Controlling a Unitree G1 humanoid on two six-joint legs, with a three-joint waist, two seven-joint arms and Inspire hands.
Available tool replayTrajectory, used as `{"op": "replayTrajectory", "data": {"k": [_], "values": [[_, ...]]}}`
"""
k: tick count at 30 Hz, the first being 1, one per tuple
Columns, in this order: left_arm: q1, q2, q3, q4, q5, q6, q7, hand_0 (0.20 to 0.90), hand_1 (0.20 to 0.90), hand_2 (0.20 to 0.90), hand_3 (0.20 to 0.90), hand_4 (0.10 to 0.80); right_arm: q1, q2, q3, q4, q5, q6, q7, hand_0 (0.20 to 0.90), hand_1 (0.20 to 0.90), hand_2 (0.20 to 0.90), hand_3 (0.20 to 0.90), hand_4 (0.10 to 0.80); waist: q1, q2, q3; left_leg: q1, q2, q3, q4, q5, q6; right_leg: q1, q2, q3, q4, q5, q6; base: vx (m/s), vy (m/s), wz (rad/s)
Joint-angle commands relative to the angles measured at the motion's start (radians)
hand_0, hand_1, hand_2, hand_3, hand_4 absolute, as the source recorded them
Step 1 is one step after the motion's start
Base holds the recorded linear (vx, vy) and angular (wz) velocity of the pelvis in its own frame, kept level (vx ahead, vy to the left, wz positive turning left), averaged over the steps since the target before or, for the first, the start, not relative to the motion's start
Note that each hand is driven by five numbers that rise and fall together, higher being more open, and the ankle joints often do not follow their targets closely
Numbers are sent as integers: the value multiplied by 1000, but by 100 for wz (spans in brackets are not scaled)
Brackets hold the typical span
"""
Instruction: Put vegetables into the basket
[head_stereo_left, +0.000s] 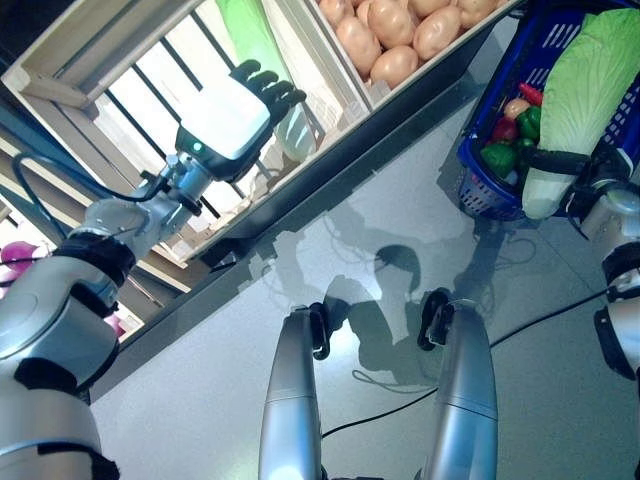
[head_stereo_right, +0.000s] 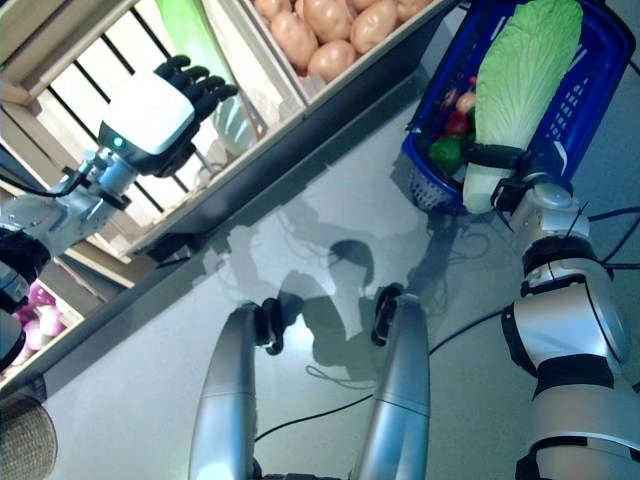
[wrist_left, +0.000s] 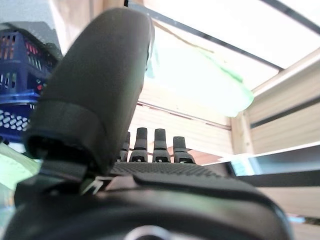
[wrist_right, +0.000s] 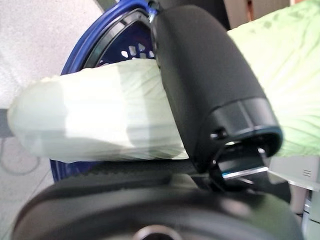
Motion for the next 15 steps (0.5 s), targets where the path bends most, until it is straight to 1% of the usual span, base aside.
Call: {"op": "replayTrajectory", "data": {"k": [1, 3, 5, 8, 10, 12, 13, 15], "values": [[-160, 114, 6, 25, 12, 72, 93, 900, 900, 900, 900, 800, -110, -99, 35, 21, 59, -23, 54, 900, 900, 900, 900, 800, -10, 2, -69, -1, 0, 47, 8, -136, 77, 61, -25, -1, 23, -138, -32, 25, -4, 3], [-193, 124, -41, 36, 26, 80, 85, 900, 900, 900, 900, 800, -125, -107, 55, 26, 86, -31, 70, 900, 900, 900, 900, 800, -8, -3, -72, -37, 7, 39, 42, -143, 78, 29, -27, -3, 49, -141, -34, 16, -1, 1], [-205, 130, -60, 43, 37, 84, 95, 900, 900, 900, 900, 800, -133, -109, 62, 21, 95, -29, 73, 900, 900, 900, 900, 800, -7, -7, -76, -58, 8, 34, 61, -147, 79, 10, -26, -4, 63, -142, -35, 31, 4, -1], [-231, 133, -90, 55, 39, 116, 108, 900, 900, 900, 900, 800, -150, -110, 82, 15, 90, -36, 80, 900, 900, 900, 900, 800, -6, -13, -83, -94, 15, 27, 97, -155, 80, -24, -25, -3, 90, -146, -37, 35, 25, -5], [-259, 136, -124, 61, 49, 133, 79, 900, 900, 900, 900, 800, -158, -112, 100, 8, 83, -53, 79, 900, 900, 900, 900, 800, -6, -17, -95, -110, 21, 25, 114, -161, 83, -39, -25, -4, 99, -147, -36, 55, 44, -10], [-274, 138, -147, 71, 74, 130, 60, 900, 900, 900, 900, 800, -164, -116, 111, 0, 75, -65, 81, 900, 900, 900, 900, 800, -7, -20, -102, -122, 26, 24, 128, -166, 83, -50, -24, -5, 105, -146, -35, 54, 70, -9], [-287, 141, -172, 80, 88, 132, 52, 900, 900, 900, 900, 800, -167, -123, 121, -7, 73, -71, 79, 900, 900, 900, 900, 800, -10, -22, -108, -131, 33, 24, 138, -170, 83, -59, -24, -5, 109, -145, -33, 54, 96, -5], [-299, 143, -190, 92, 90, 132, 39, 900, 900, 900, 900, 800, -170, -133, 128, -15, 76, -84, 79, 900, 900, 900, 900, 800, -13, -24, -114, -146, 40, 25, 155, -175, 83, -74, -23, -3, 118, -143, -32, 45, 110, -7]]}}
